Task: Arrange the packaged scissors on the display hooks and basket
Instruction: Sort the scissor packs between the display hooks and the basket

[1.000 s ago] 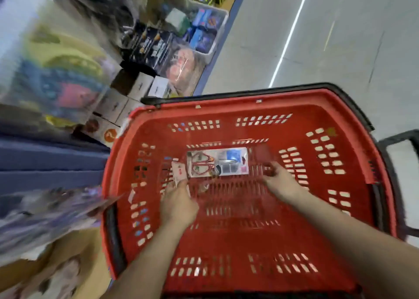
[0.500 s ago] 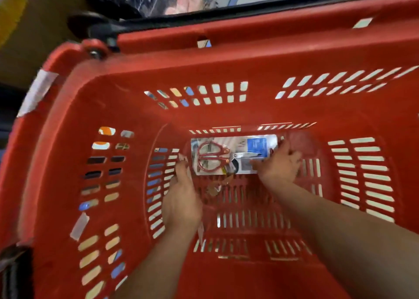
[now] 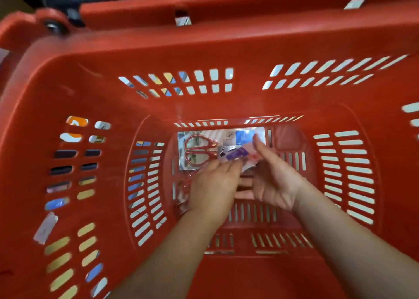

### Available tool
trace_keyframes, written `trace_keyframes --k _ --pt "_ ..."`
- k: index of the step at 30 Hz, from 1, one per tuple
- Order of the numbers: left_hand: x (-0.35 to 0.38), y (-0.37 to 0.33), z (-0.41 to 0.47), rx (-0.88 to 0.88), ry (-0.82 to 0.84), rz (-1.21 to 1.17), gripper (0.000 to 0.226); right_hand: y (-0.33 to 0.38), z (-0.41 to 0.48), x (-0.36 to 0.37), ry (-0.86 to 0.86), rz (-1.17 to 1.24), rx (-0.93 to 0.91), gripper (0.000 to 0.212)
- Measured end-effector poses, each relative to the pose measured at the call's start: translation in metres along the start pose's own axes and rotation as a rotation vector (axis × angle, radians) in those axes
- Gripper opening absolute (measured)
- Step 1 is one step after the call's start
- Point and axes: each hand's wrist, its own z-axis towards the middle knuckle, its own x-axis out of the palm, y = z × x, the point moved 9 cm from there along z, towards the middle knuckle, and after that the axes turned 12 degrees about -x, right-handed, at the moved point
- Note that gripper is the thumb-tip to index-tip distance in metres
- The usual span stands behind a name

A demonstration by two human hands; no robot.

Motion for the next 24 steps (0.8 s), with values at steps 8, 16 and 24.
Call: trace_keyframes --k 8,16,24 --pt "0.049 0.075 0.049 -0.189 0.242 -0.115 0.038 0.003 -0.003 -0.095 -0.398 -0.219 -0.099 0.009" --pt "0.064 0.081 0.051 -0.074 0.286 0.310 0.074 0.028 -0.021 -0.121 -0.630 -0.030 -0.336 0.009" --pt "0.080 0.097 0.024 -0.327 0.428 0.324 0.092 0.032 -0.025 -0.127 -0.729 -0.141 -0.413 0.015"
